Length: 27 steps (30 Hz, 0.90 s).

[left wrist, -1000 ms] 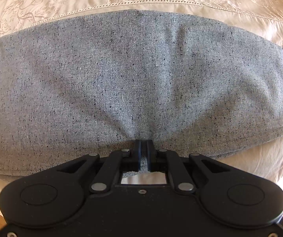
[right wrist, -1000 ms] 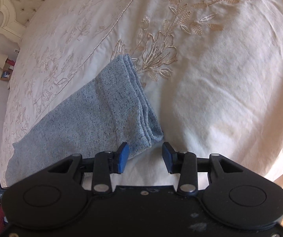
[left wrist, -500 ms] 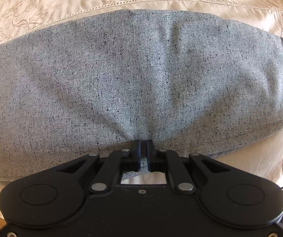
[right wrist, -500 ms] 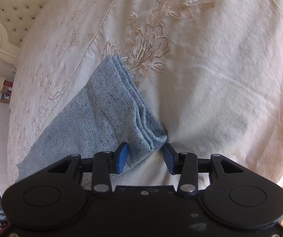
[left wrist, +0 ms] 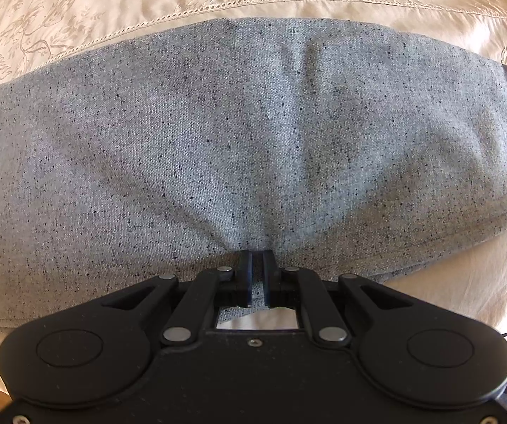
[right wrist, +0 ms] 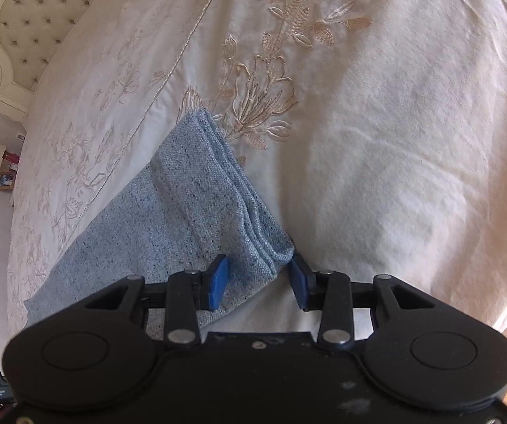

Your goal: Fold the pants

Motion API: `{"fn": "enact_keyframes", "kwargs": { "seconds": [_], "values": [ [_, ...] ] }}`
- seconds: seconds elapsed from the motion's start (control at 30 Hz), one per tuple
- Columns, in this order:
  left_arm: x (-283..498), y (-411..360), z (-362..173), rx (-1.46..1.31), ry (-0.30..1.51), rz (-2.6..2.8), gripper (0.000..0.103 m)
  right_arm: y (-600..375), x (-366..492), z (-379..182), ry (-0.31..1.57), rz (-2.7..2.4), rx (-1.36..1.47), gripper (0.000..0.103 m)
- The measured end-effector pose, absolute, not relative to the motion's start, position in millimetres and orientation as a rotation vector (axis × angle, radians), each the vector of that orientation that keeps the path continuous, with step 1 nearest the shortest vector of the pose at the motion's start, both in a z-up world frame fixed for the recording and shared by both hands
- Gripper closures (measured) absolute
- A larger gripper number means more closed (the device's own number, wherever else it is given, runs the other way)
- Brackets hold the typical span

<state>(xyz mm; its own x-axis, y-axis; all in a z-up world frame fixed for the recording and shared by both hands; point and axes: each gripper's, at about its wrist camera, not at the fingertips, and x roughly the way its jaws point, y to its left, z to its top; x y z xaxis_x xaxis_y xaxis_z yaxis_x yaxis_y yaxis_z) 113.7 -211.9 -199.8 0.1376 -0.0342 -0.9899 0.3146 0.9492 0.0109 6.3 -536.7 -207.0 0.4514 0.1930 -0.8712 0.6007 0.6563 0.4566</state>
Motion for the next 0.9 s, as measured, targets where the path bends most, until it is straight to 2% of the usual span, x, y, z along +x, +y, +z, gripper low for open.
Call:
{"fn": "enact_keyframes", "kwargs": {
  "seconds": [0.17, 0.2, 0.23, 0.47, 0.73, 0.9],
  "values": [
    [109, -209, -195, 0.234, 1.393, -0.276, 0.089, -542, 14, -211, 1.094, -0.309, 0.892, 0.065],
    [109, -208, -193, 0.228, 1.385, -0.280, 0.089, -541, 13, -208, 1.096, -0.294, 0.877, 0.074],
    [109, -206, -187, 0.212, 1.375, -0.281, 0.089, -540, 12, -205, 1.101, -0.263, 0.869, 0.091],
    [155, -216, -149, 0.103, 1.267, -0.296, 0.088, -531, 15, -169, 1.070, -0.205, 0.763, 0.091],
    [223, -242, -187, 0.224, 1.333, -0.236, 0.088, -529, 23, -137, 1.032, -0.176, 0.741, 0.091],
    [216, -238, -166, 0.205, 1.285, -0.231, 0.087, -525, 26, -124, 1.028, -0.151, 0.699, 0.091]
  ]
}}
